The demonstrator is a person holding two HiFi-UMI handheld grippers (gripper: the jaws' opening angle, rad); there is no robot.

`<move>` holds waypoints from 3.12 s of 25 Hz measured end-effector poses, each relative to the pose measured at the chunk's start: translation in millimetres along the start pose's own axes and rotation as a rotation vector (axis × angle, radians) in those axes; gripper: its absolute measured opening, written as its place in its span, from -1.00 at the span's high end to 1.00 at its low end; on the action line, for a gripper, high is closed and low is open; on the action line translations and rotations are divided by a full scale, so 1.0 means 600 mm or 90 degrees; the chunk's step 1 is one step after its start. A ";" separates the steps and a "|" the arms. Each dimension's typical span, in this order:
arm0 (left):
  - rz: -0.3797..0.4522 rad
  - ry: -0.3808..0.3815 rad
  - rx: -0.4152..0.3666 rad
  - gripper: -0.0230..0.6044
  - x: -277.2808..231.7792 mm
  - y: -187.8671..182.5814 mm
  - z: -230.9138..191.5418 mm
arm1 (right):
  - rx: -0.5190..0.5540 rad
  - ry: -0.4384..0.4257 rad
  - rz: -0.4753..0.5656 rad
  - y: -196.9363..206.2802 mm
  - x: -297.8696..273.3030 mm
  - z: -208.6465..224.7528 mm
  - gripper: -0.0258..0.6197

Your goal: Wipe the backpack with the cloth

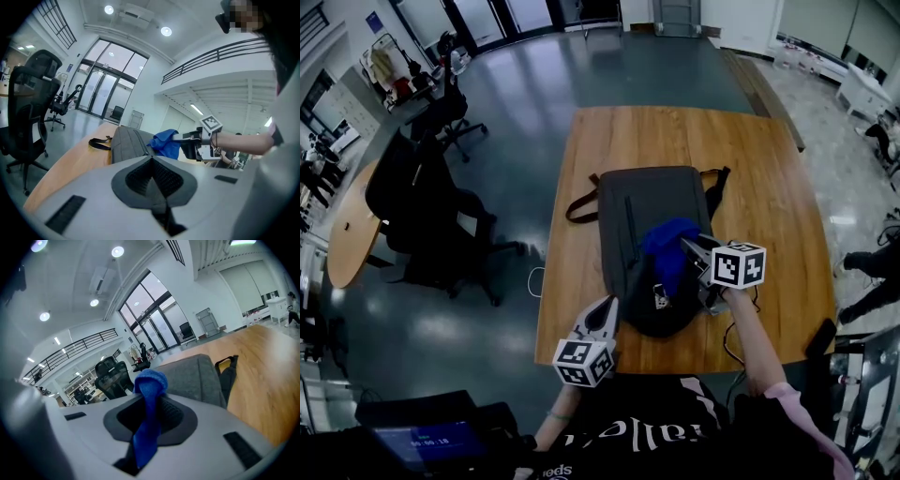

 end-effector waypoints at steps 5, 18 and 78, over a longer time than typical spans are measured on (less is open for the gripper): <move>0.000 -0.007 0.001 0.93 -0.028 0.002 0.033 | -0.012 0.034 -0.004 -0.012 0.049 0.082 0.75; -0.009 -0.050 0.007 0.93 -0.059 0.019 0.079 | -0.078 0.105 -0.011 -0.005 0.139 0.264 0.75; -0.001 -0.042 0.034 0.93 -0.009 0.010 -0.038 | -0.106 0.057 0.046 -0.128 -0.018 0.150 0.75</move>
Point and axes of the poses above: the fingertips, and each gripper's own axes: x backward along the fingers, z to its right, y out of its underside, the point moved 3 cm from there along x, backward along the fingers, and after that the axes turned 7 degrees about -x, right-handed, at the moved point
